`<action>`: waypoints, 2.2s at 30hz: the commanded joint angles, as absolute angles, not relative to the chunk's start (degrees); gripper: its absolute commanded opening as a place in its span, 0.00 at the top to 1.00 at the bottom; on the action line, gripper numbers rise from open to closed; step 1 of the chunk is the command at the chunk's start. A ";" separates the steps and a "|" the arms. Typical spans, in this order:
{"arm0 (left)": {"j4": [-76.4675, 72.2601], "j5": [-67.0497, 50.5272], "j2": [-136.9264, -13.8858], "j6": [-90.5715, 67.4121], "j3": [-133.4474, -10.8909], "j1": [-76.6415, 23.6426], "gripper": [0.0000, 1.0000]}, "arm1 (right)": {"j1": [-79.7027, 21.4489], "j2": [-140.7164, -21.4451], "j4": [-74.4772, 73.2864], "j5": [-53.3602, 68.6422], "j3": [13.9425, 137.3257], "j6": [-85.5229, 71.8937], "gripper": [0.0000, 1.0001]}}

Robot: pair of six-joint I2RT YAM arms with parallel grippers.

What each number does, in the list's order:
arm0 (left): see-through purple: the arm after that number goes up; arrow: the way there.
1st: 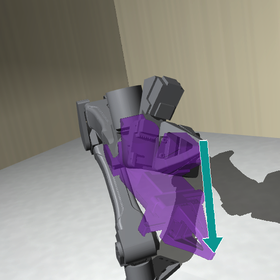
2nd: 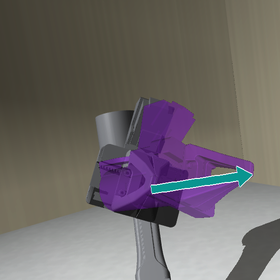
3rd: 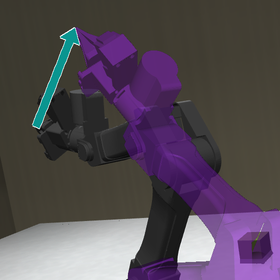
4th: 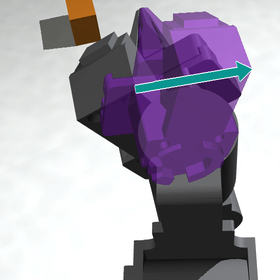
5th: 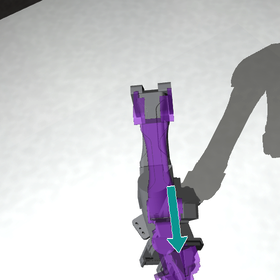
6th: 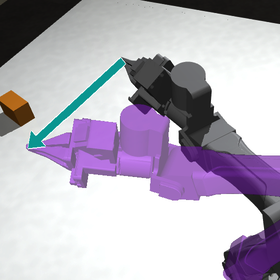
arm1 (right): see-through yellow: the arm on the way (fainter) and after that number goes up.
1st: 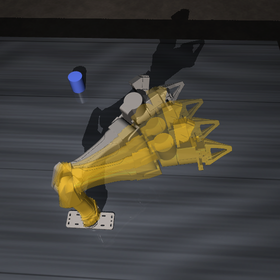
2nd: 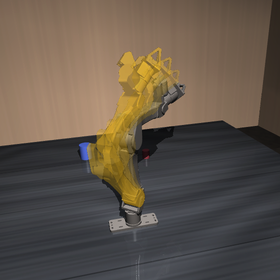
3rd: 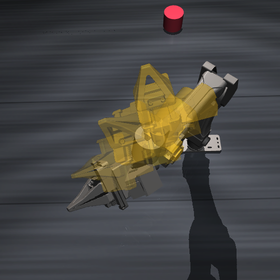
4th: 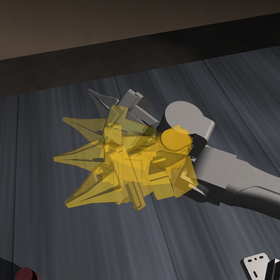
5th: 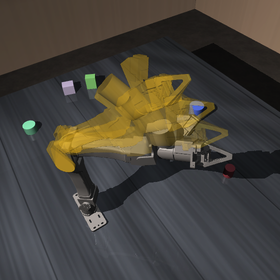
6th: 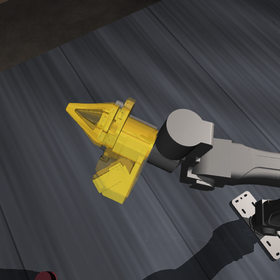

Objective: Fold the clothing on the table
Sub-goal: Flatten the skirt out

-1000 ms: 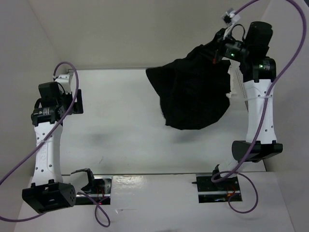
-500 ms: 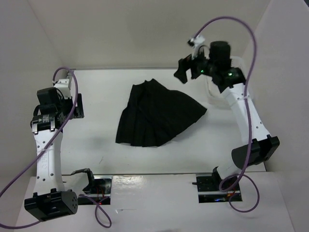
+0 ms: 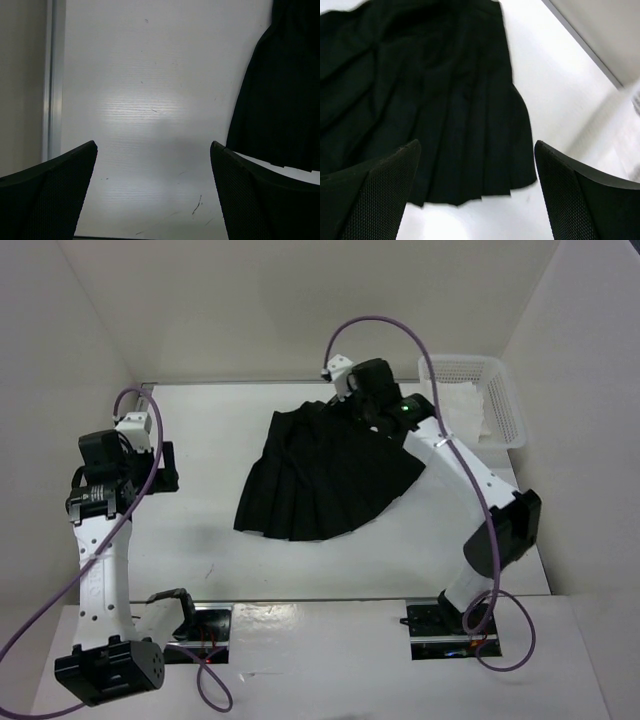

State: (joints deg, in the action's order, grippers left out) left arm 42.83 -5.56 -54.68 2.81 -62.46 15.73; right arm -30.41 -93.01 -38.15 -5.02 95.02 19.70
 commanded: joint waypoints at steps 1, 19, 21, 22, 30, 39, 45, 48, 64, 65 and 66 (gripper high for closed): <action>40.52 -10.27 -55.98 2.46 -62.67 16.96 0.00 | -32.51 -100.88 -36.56 -8.78 101.50 20.39 0.02; 39.29 -13.01 -69.68 4.66 -66.71 17.58 0.00 | -33.05 -134.11 -35.33 -5.90 132.00 23.82 0.02; 39.29 -13.01 -70.65 4.66 -66.71 17.58 0.00 | -33.05 -136.57 -35.33 -5.36 134.90 23.82 0.02; 39.29 -13.53 -71.19 5.18 -67.32 17.58 0.00 | -33.05 -137.37 -35.33 -4.84 135.78 23.82 0.02; 39.29 -14.06 -73.65 6.23 -68.38 17.58 0.00 | -29.98 -147.65 -39.64 -0.10 147.03 21.53 0.10; 39.29 -15.82 -77.51 6.24 -68.91 17.58 0.00 | -25.93 -148.89 -41.40 2.20 148.18 21.01 0.59; 38.15 -16.35 -80.68 7.38 -71.45 12.31 0.00 | -23.30 -143.89 -42.63 3.34 147.66 20.39 1.00; 37.01 -16.35 -85.15 7.38 -74.61 7.58 0.00 | -22.76 -141.08 -42.63 5.09 146.25 20.39 1.00; 26.03 -27.06 -116.09 -3.07 -97.73 -5.89 0.07 | -22.76 -126.40 -48.34 19.24 133.70 21.44 1.00; 25.23 -29.16 -118.19 -3.08 -97.73 -5.89 0.08 | -22.76 -125.43 -48.34 19.77 132.72 21.45 1.00; 24.62 -30.14 -119.34 -3.86 -98.69 -5.89 0.08 | -23.29 -124.46 -48.34 19.78 131.76 21.45 1.00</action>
